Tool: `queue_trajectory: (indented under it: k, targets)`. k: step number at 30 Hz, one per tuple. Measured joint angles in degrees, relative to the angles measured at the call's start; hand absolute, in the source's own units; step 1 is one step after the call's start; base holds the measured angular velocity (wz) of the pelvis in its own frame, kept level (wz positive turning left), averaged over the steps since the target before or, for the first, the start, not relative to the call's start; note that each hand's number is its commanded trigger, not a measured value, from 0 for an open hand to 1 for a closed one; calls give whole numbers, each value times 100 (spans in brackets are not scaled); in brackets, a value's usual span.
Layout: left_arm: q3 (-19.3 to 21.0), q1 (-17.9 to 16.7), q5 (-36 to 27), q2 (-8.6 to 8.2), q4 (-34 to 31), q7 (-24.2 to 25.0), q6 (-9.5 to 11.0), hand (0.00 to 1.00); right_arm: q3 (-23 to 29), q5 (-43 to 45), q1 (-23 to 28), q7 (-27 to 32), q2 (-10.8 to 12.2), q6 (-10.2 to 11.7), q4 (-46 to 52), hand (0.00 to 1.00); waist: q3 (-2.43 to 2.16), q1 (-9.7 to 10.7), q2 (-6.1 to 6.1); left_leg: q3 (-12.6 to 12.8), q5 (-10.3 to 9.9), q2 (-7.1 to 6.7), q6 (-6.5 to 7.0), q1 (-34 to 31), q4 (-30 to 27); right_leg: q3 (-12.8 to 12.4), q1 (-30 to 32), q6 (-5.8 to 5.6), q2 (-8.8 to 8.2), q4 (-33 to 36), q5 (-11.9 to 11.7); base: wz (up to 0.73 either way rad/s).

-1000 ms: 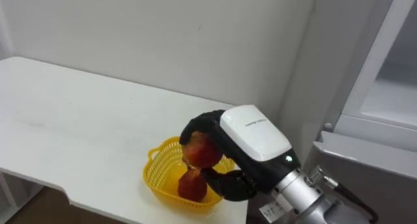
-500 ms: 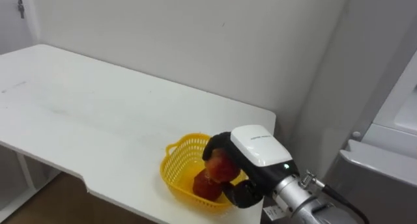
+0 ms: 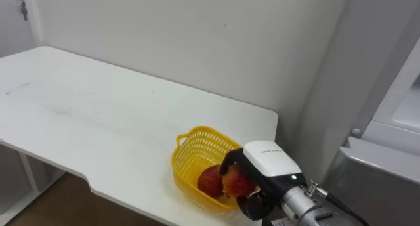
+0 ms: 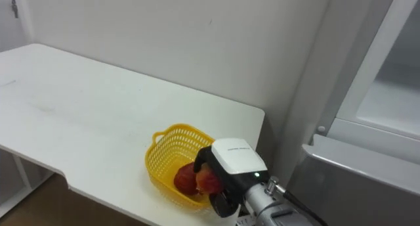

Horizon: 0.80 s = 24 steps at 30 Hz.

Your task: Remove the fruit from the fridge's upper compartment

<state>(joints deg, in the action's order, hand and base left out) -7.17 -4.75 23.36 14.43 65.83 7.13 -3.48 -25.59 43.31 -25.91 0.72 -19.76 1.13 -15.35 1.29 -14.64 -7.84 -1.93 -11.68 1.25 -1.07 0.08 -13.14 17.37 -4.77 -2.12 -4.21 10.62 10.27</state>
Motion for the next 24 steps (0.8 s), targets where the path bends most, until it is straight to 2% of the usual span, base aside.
queue_trajectory:
  k: [12, 13, 14, 24]
  targets:
    - [-3, -4, 116, 9, -55, 19, -1, 0, -18, -16, 0, 104, 5, 5, -140, 100, 0, -11, 0, -1, 1, -2, -1, -24, -26, 26, 0, 0, -4, 1, 0, 0]
    - [-3, -1, 140, 10, -64, 24, -1, 0, -18, -29, 0, 108, 6, 5, -140, 93, -2, -20, -1, 0, 1, -2, -2, -28, -26, 26, 5, 0, -4, 1, 0, 0]
    - [-3, 0, 149, 11, -65, 25, -1, 0, -19, -31, 0, 110, 6, 4, -140, 1, -2, -24, -2, 1, 1, -2, -2, -28, -26, 25, 6, 0, -4, 1, 0, 0]
    - [7, 47, 218, 19, -81, 36, -1, 0, -19, -99, -80, 239, 18, 4, -149, 0, -26, -177, -50, 15, 4, -2, -4, -64, -24, 1, 69, 0, -5, 14, 0, 0]
